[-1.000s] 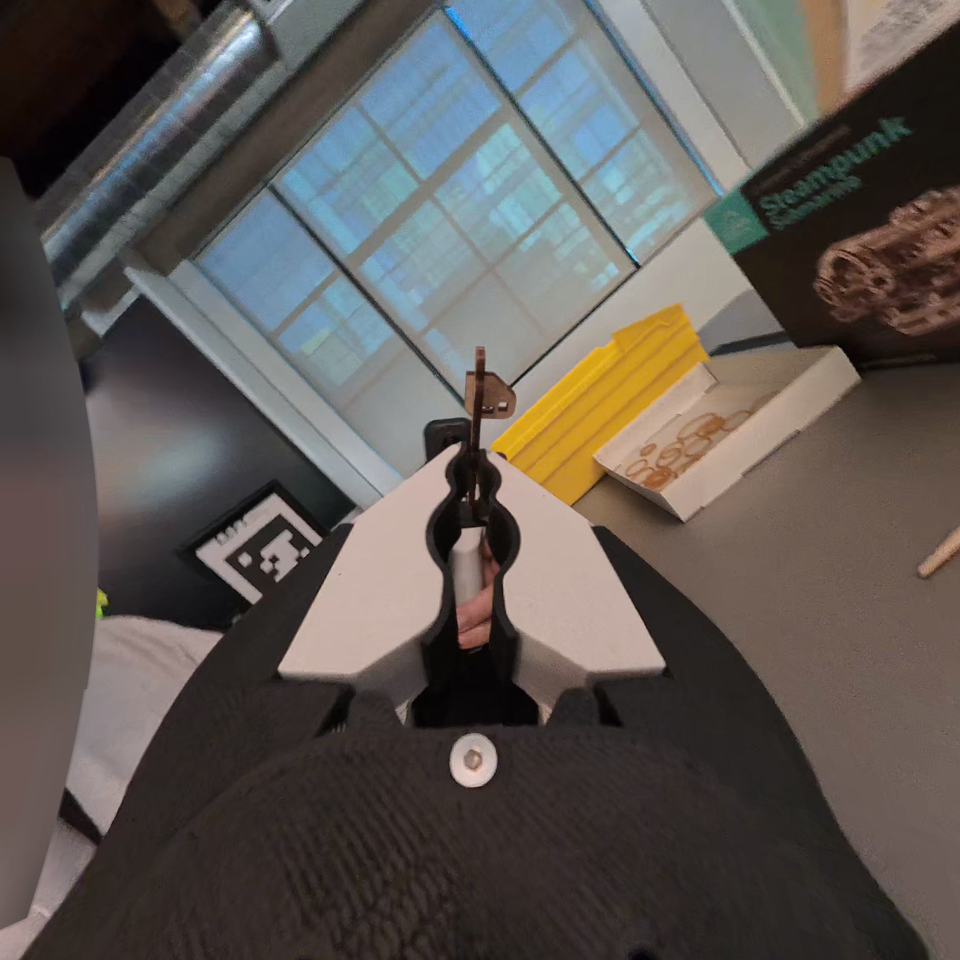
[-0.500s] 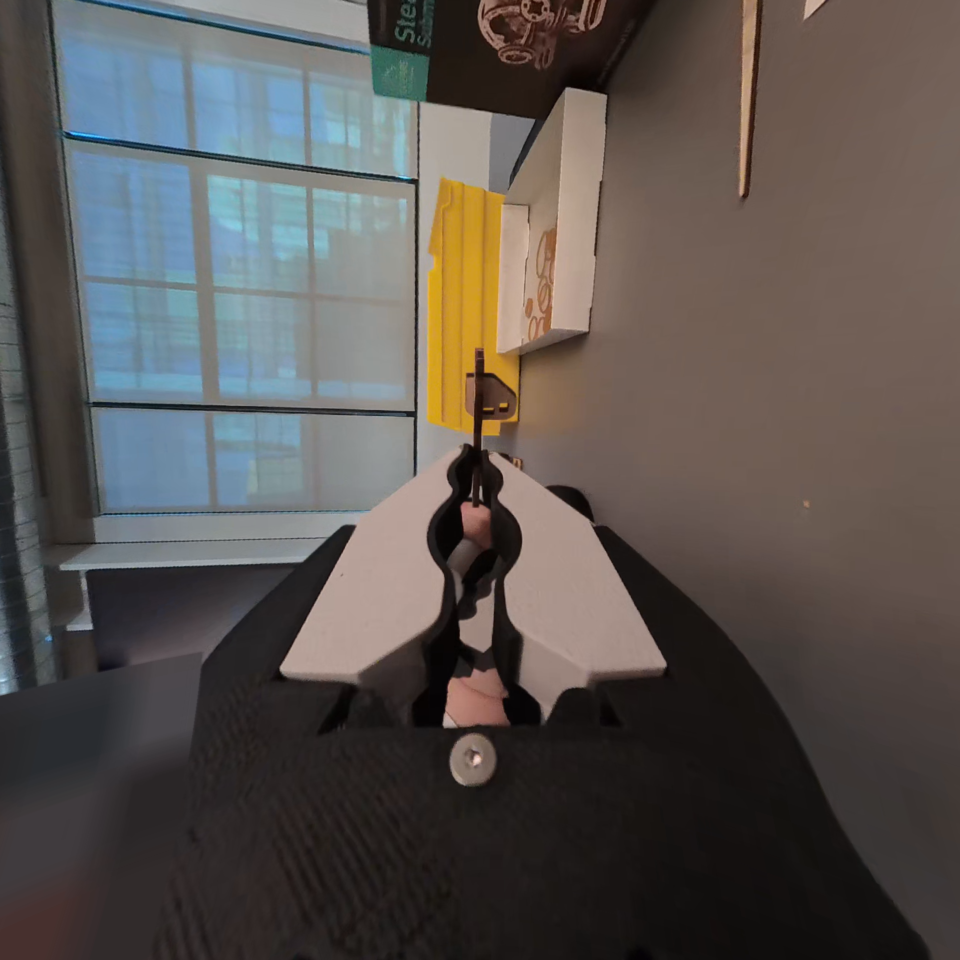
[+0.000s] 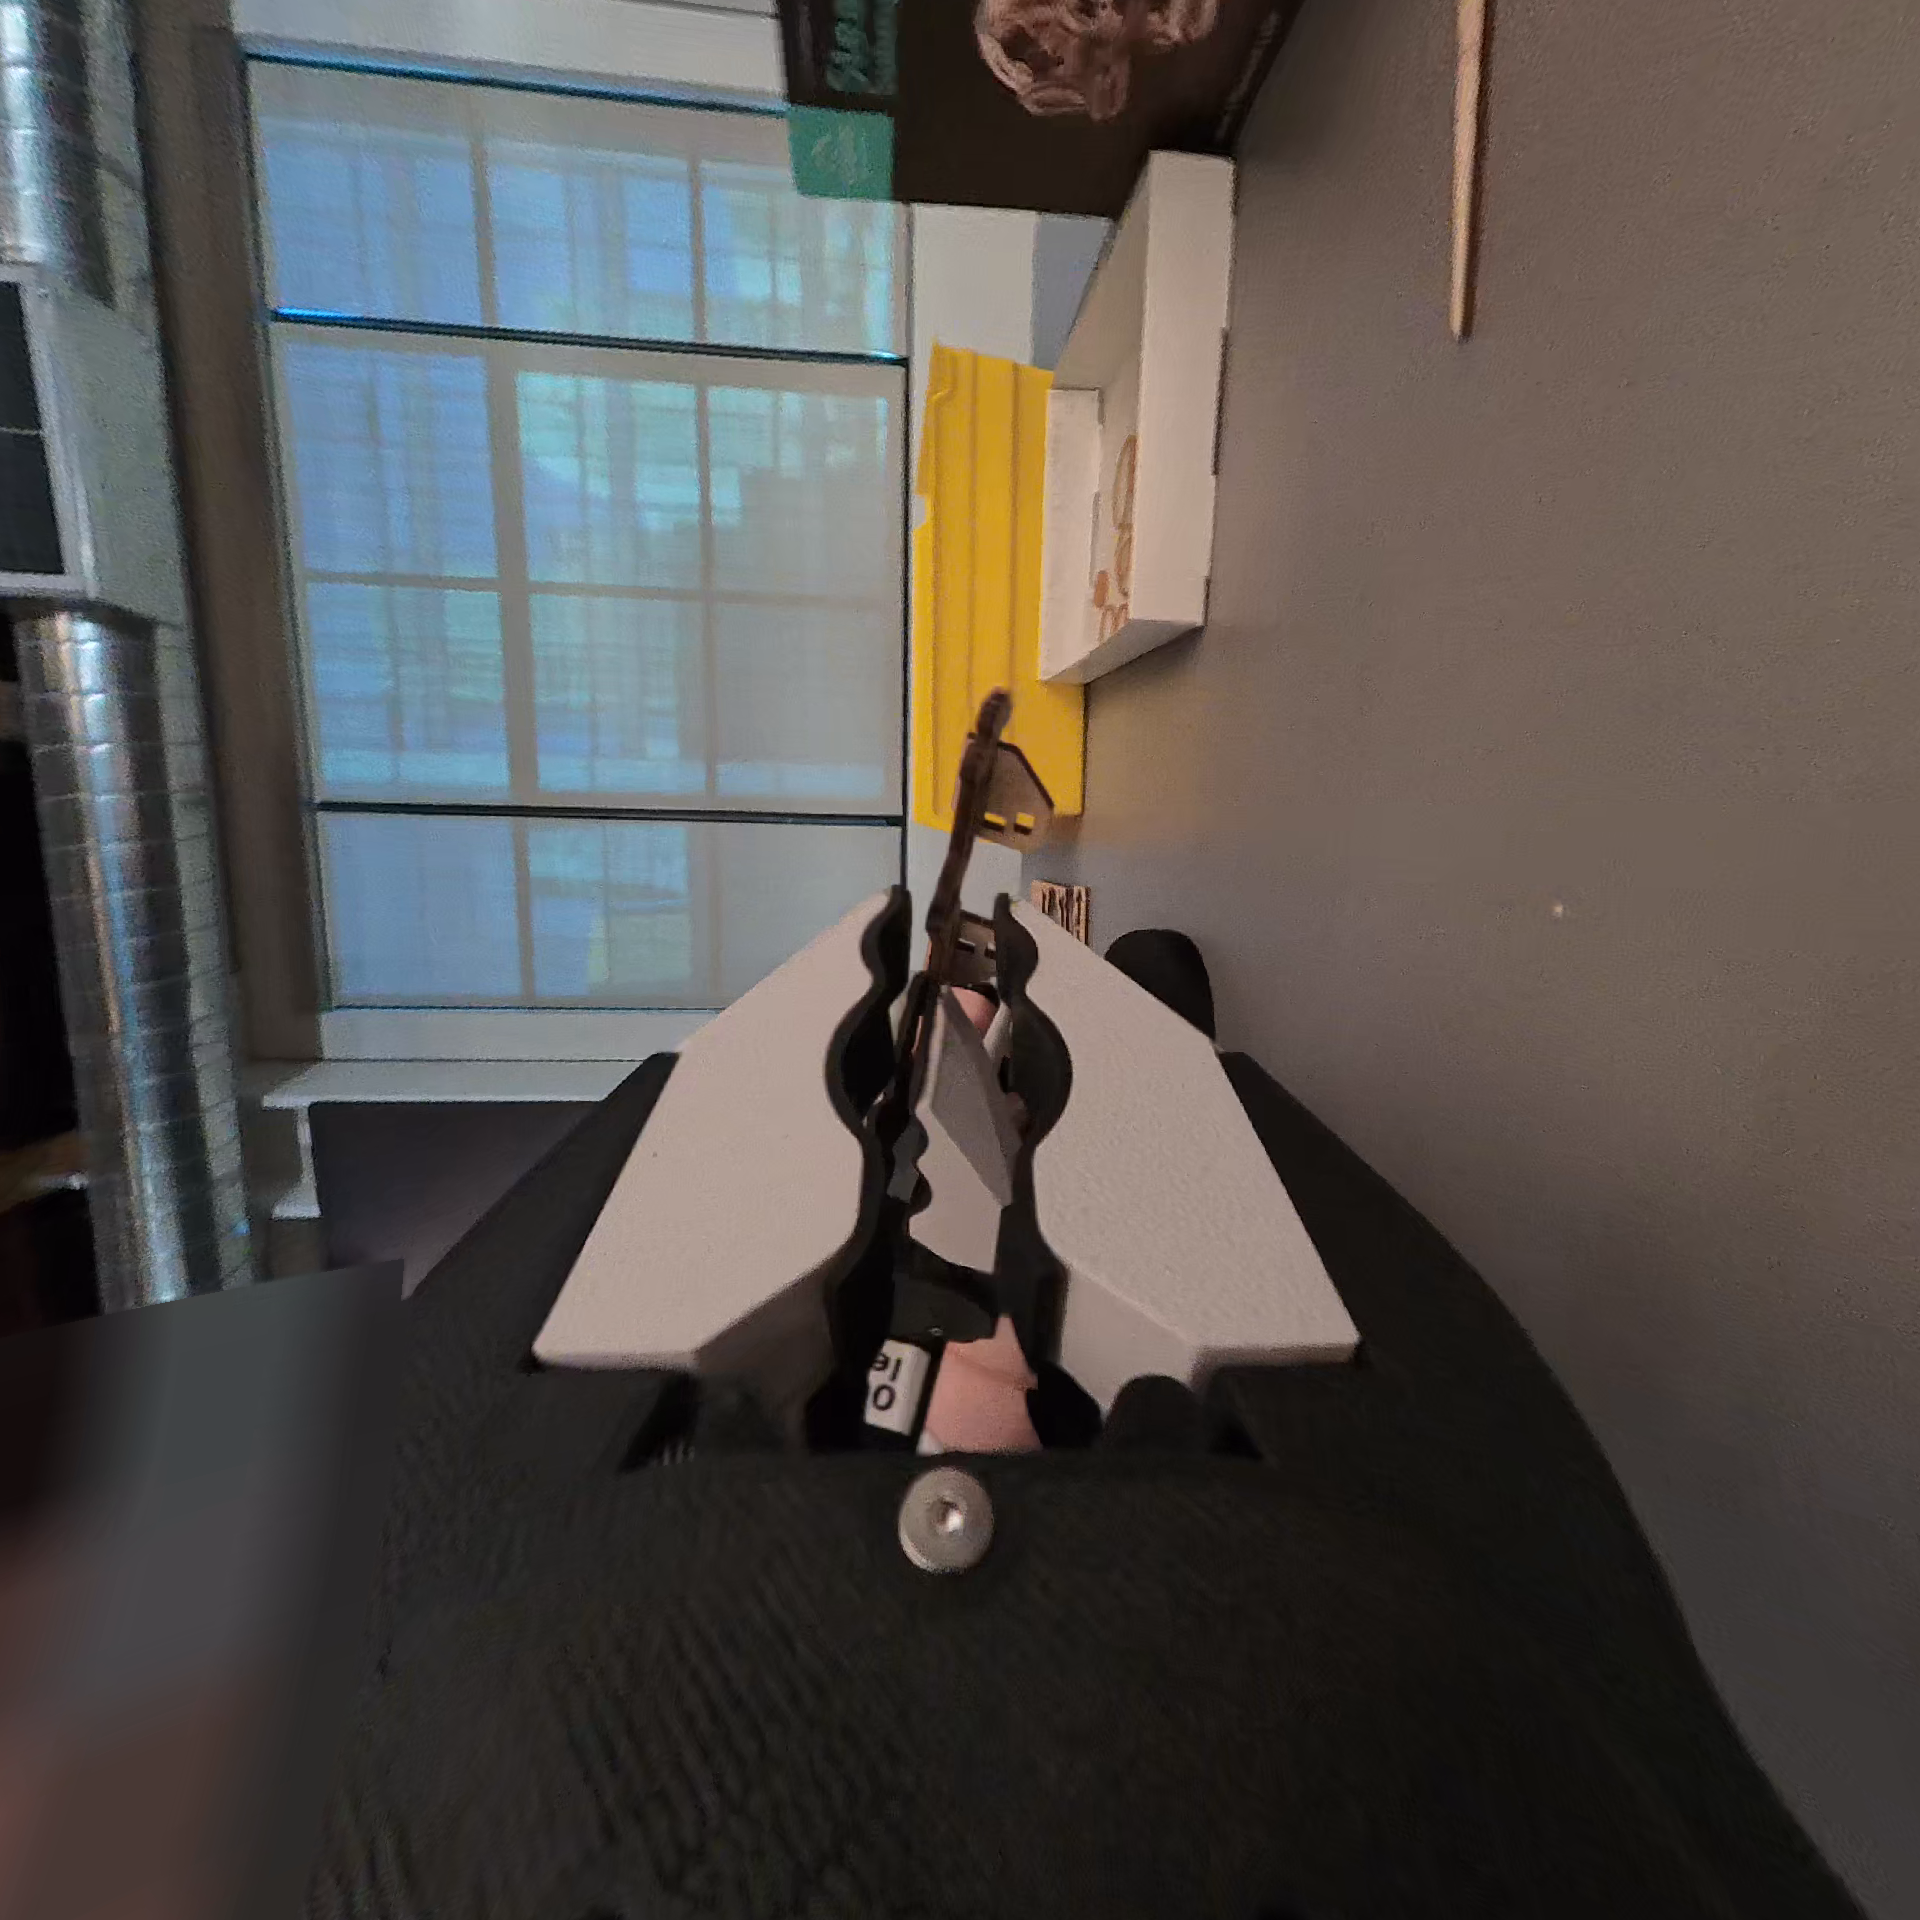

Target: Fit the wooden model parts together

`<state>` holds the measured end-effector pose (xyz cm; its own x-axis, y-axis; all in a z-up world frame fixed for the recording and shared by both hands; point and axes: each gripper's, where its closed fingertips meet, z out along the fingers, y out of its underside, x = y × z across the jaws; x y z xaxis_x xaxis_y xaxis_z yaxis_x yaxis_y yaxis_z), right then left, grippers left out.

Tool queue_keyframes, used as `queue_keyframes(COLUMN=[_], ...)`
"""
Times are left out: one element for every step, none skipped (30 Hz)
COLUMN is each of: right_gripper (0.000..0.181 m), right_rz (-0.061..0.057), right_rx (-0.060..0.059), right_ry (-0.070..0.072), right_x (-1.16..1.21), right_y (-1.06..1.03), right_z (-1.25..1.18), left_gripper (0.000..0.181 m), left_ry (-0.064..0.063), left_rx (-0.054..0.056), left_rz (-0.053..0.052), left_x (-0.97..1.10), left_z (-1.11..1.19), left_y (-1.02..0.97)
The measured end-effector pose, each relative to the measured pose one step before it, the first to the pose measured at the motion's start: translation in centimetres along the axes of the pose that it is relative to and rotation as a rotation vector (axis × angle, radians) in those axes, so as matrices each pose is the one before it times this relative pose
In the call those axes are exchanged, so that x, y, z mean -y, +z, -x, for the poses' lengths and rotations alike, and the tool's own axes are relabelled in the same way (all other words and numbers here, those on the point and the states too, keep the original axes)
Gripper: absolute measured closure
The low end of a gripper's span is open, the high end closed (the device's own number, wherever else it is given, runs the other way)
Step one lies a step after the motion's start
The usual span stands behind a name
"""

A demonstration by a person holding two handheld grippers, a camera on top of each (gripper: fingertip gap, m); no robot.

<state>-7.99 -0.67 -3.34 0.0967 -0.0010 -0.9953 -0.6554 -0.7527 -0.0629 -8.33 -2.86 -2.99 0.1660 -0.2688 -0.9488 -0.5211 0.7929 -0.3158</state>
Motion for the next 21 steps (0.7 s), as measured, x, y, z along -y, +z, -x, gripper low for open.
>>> queue_keyframes(right_gripper=[0.166, 0.162, 0.158, 0.153, 0.152, 0.151, 0.148, 0.149, 0.149, 0.151, 0.155, 0.154, 0.154, 0.155, 0.155, 0.154, 0.150, 0.149, 0.148, 0.147, 0.152], right_rz=[-0.0246, -0.0186, -0.0077, -0.0097, -0.0166, -0.0201, -0.0265, -0.0248, -0.0265, -0.0293, -0.0120, -0.0016, -0.0023, -0.0140, -0.0001, 0.0277, 0.0516, 0.0849, 0.1299, 0.1746, 0.1849], right_rx=[0.0019, -0.0196, -0.0124, 0.0050, 0.0034, -0.0085, 0.0072, 0.0115, 0.0205, 0.0561, 0.0619, 0.0127, -0.0170, -0.0376, -0.0567, -0.0684, -0.0739, -0.0684, -0.0678, -0.0758, -0.0765], right_ry=[-0.0446, -0.0518, -0.0480, -0.0574, -0.0678, -0.0753, -0.0924, -0.1145, -0.1285, -0.1548, -0.1702, -0.1647, -0.1580, -0.1136, -0.0642, -0.0247, 0.0072, 0.0240, 0.0304, 0.0230, 0.0047], right_x=[0.468, 0.450, 0.362, 0.416, 0.551, 0.682, 0.897, 1.033, 1.121, 1.138, 0.901, 0.877, 1.010, 1.394, 1.371, 1.030, 0.728, 0.316, -0.280, -0.888, -1.128], right_y=[-0.359, -0.372, -0.362, -0.414, -0.505, -0.575, -0.606, -0.636, -0.623, -0.584, -0.566, -0.515, -0.446, -0.320, -0.153, 0.016, 0.155, 0.246, 0.323, 0.205, 0.018], right_z=[0.037, -0.252, -0.167, 0.109, 0.094, -0.087, 0.100, 0.118, 0.217, 0.768, 0.941, 0.335, -0.056, -0.480, -1.026, -1.467, -1.731, -1.690, -1.618, -1.527, -1.247], left_gripper=[0.181, 0.181, 0.181, 0.181, 0.181, 0.181, 0.181, 0.181, 0.181, 0.181, 0.181, 0.181, 0.181, 0.181, 0.181, 0.181, 0.181, 0.181, 0.181, 0.181, 0.181], left_ry=[-0.0278, -0.0357, -0.0421, -0.0546, -0.0744, -0.0955, -0.1185, -0.1338, -0.1325, -0.1247, -0.1192, -0.1142, -0.1055, -0.0903, -0.0782, -0.0780, -0.0726, -0.0594, -0.0467, -0.0248, -0.0012], left_rx=[-0.0023, -0.0017, -0.0073, -0.0173, -0.0249, -0.0419, -0.0579, -0.0491, -0.0504, -0.0587, -0.0591, -0.0529, -0.0411, -0.0329, -0.0062, 0.0005, -0.0216, -0.0383, -0.0123, 0.0138, 0.0091], left_rz=[0.0018, 0.0015, -0.0007, 0.0043, 0.0068, -0.0009, -0.0040, -0.0057, -0.0133, -0.0094, 0.0002, -0.0023, -0.0186, -0.0214, -0.0194, -0.0226, -0.0196, -0.0060, 0.0051, -0.0013, -0.0079], left_x=[0.053, 0.020, 0.016, -0.083, -0.170, -0.115, -0.082, -0.060, 0.048, 0.027, -0.086, -0.022, 0.163, 0.216, 0.193, 0.280, 0.355, 0.267, 0.158, 0.240, 0.319], left_z=[0.254, 0.298, 0.219, 0.096, 0.034, -0.132, -0.197, 0.107, 0.261, 0.292, 0.425, 0.635, 0.870, 1.007, 1.351, 1.356, 0.846, 0.316, 0.456, 0.651, 0.426], left_y=[0.060, 0.029, 0.005, 0.004, 0.019, 0.013, 0.022, 0.033, 0.026, 0.089, 0.177, 0.211, 0.194, 0.217, 0.238, 0.265, 0.318, 0.419, 0.486, 0.469, 0.447])
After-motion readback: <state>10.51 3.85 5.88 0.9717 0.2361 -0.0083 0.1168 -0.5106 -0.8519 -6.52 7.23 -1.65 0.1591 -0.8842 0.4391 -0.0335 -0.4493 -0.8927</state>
